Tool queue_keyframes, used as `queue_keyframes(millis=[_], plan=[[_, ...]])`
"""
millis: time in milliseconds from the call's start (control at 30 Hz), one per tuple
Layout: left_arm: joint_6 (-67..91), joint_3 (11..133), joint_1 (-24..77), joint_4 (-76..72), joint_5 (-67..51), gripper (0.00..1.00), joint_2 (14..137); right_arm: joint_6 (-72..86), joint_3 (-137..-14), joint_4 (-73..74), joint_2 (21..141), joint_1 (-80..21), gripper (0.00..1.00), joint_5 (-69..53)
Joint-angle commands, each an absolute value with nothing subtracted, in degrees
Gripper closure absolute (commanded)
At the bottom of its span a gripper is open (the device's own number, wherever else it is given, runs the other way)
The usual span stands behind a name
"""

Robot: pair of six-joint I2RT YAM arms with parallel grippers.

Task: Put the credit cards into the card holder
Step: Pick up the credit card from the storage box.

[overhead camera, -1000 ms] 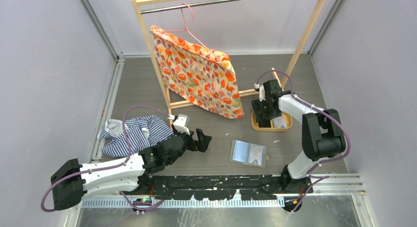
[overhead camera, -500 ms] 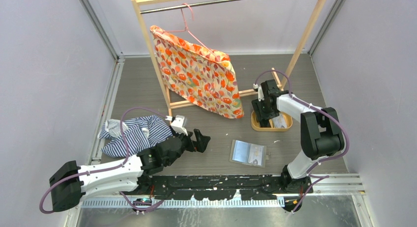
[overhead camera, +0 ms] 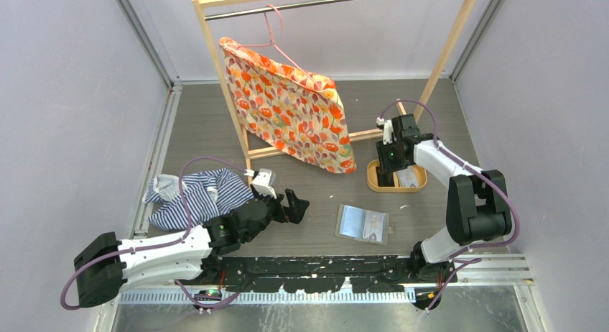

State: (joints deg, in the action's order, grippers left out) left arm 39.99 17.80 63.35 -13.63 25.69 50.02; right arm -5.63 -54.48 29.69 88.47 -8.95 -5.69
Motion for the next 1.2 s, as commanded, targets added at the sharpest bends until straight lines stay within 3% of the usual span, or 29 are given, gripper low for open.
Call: queue_keyframes(millis=[0, 233, 467, 600, 900, 1167], plan=[[40.4, 20.4, 63.2, -17.7, 24.8, 0.0, 51.8, -5.7, -54.4, 28.9, 87.7, -8.4, 0.64, -6.2], [41.1, 20.7, 63.2, -18.3, 24.1, 0.0, 52.9, -4.7, -54.9, 30.1, 91.1, -8.2, 0.34, -3.8], [41.3, 20.7, 63.2, -18.8, 24.0, 0.0, 53.5, -4.6, -55.7, 30.6, 95.4, -10.3, 0.25, -2.1], [41.6, 20.5, 63.2, -18.8, 23.9, 0.0, 53.2, -5.2, -56.0, 30.6, 97.5, -12.2, 0.27, 1.3], [41.7, 20.4, 63.2, -18.5, 23.8, 0.0, 52.8, -6.4, -55.6, 30.2, 94.3, -12.4, 0.54, 0.9], [42.1, 21.0, 63.1, -19.9, 22.7, 0.0, 54.2, -6.2, -54.4, 29.0, 87.9, -9.4, 0.65, -5.8]])
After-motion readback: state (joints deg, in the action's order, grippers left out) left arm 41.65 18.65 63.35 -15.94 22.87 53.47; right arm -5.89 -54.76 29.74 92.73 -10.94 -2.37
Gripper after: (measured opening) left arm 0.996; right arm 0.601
